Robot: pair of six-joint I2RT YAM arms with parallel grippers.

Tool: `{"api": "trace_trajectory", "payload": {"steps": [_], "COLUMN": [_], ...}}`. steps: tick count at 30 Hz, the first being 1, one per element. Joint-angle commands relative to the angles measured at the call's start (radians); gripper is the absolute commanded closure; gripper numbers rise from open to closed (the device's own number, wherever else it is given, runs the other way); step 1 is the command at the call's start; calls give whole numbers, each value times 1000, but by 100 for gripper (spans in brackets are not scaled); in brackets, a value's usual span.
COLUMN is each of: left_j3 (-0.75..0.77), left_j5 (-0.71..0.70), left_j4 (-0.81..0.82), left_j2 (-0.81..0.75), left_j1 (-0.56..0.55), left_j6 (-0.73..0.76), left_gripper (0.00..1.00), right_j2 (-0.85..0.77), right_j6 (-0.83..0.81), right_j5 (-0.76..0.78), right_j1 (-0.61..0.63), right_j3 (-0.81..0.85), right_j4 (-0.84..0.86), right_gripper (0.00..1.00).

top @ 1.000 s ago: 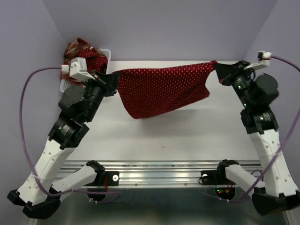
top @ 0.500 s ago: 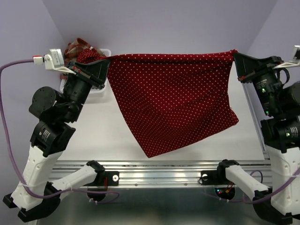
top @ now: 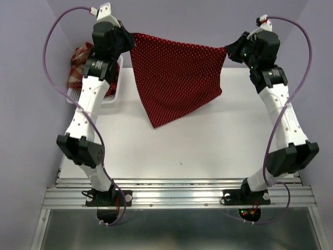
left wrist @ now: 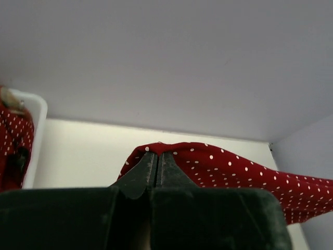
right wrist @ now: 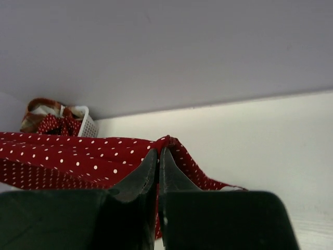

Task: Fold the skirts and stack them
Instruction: Flatten the skirt out, then fold the skirt

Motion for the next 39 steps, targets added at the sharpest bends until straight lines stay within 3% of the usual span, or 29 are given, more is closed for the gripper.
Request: {"api": "trace_trajectory", "payload": {"steps": [1, 2, 5, 6, 11, 12, 13, 17, 23, 26, 32, 39], "left_j3": [341, 341, 154, 2, -549, -713, -792, -1210, -1461, -1566, -1656, -1600], "left_j5": [153, 162, 133, 126, 216, 221, 210, 236, 302, 270, 258, 127], "left_j4": [21, 15, 109, 148, 464, 496, 522, 705, 762, 725, 534, 175], "left_j2": [29, 24, -66, -97, -330, -353, -387, -462, -597, -679, -843, -1114], "left_j1": [51, 54, 60, 63, 65, 65, 63, 63, 48, 30, 0, -9], "left_j6": [93, 102, 131, 133, 113, 75, 53, -123, -246, -246, -324, -381], "left_gripper": [100, 100, 100, 100, 100, 100, 100, 100, 100, 100, 100, 100], "right_j2": [39, 47, 28, 12, -167, -195, -218, -314, -385, -411, -541, -762], "right_j6": [-62, -59, -64, -64, -21, 3, 16, 68, 143, 134, 238, 283], "right_j5": [29, -1, -23, -26, -66, -93, -100, -214, -313, -288, -310, -343], "right_j1": [-38, -50, -59, -59, -59, -59, -59, -59, -59, -59, -59, -59], "right_j3": [261, 281, 225, 185, -344, -429, -579, -902, -1163, -1193, -1292, -1271], "right_j4": [84, 82, 84, 85, 196, 243, 266, 358, 374, 250, 149, -69], "right_gripper": [99, 99, 99, 99, 99, 99, 99, 99, 99, 99, 99, 99]}}
